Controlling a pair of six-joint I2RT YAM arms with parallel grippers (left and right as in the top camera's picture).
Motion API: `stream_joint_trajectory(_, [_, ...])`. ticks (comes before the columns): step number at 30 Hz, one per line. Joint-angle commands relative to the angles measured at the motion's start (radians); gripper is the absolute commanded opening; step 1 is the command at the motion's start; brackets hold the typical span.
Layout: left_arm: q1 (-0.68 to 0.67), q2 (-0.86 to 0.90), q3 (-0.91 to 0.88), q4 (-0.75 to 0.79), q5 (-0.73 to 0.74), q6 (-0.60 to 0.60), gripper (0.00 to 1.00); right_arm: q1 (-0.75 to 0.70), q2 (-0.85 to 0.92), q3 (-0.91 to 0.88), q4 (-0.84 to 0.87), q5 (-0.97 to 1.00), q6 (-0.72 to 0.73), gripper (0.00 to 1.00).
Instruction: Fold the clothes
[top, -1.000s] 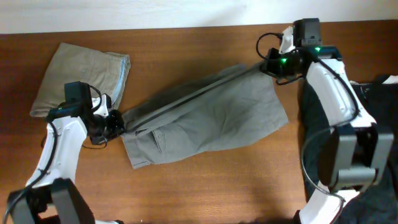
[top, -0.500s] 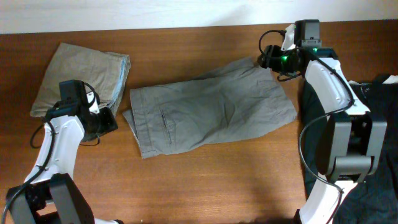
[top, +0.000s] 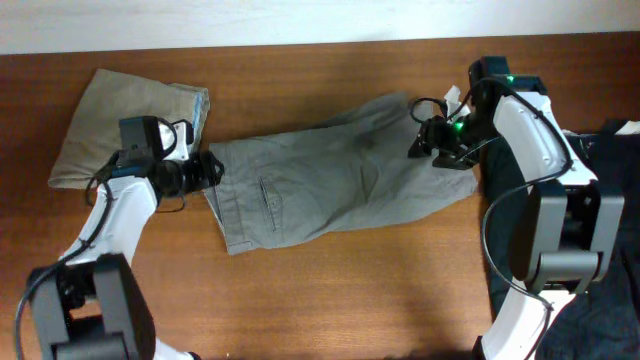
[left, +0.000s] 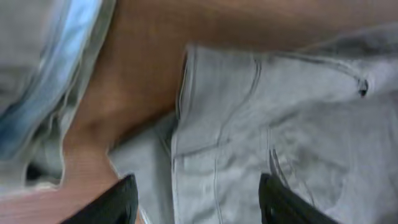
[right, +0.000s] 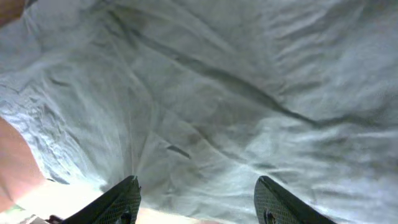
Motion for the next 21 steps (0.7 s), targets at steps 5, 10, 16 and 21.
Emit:
stream_joint_trajectory(5, [0.001,0.147,0.003,0.295,0.155,0.060,0.55,0.061,0.009,0.011,-0.018,0.002,-0.040,0.63])
stream_joint_trajectory(10, [0.021,0.129,0.005,0.286,0.324,0.050,0.07,0.054,0.009,0.011,0.001,0.142,0.019,0.58])
stream_joint_trajectory(16, [0.086,-0.005,0.059,0.092,0.363,0.006,0.01,0.006,0.009,0.010,-0.142,0.213,0.039,0.59])
stream_joint_trajectory(21, [0.085,-0.035,0.060,-0.003,0.311,0.007,0.00,0.007,0.009,0.010,-0.113,0.212,0.033,0.59])
